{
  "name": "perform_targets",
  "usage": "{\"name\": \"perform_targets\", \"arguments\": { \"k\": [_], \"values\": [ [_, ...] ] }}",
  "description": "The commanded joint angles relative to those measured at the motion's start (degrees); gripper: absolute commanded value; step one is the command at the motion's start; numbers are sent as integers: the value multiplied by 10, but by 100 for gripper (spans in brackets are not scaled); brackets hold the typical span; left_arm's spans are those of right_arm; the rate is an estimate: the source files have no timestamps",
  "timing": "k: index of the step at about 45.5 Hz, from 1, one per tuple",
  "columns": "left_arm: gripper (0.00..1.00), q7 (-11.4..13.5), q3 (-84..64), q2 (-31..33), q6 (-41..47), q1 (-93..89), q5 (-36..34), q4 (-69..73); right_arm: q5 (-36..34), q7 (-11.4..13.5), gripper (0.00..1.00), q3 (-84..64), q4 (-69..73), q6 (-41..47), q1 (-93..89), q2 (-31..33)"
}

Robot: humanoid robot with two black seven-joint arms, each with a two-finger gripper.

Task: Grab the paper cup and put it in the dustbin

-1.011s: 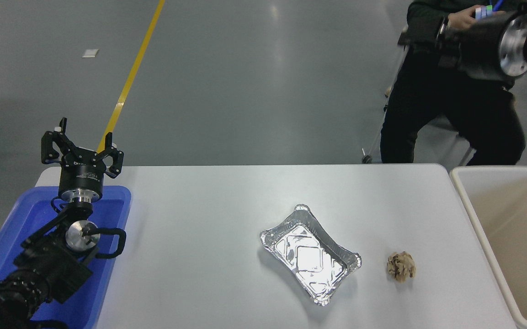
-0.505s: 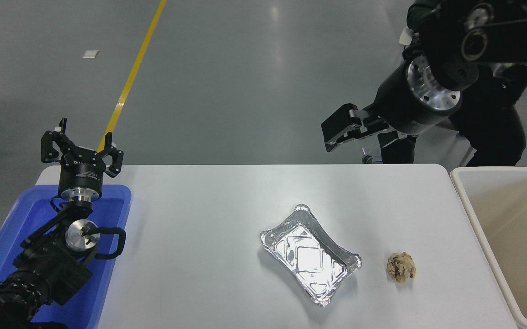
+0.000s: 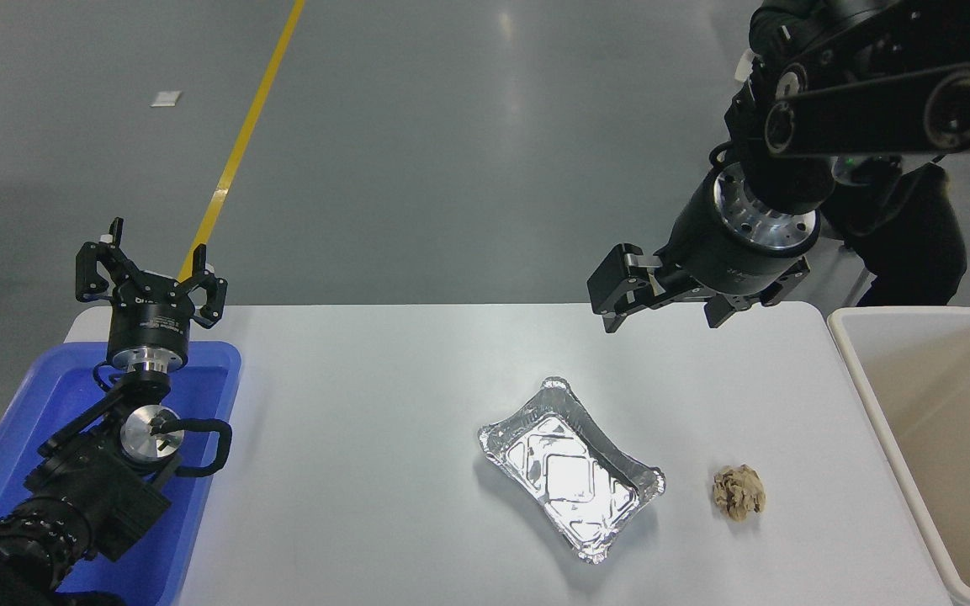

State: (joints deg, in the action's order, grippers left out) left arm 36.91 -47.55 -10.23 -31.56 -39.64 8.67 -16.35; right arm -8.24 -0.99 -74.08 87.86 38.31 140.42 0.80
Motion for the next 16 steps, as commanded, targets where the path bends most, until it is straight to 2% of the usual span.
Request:
{"name": "perform_targets", "arguments": {
  "k": [1,16],
  "values": [
    [99,0,0,0,0,0,0,0,4,-1,100,-33,10,13,7,-8],
    [99,0,0,0,0,0,0,0,25,-4,100,-31,11,40,6,-8]
  ]
}}
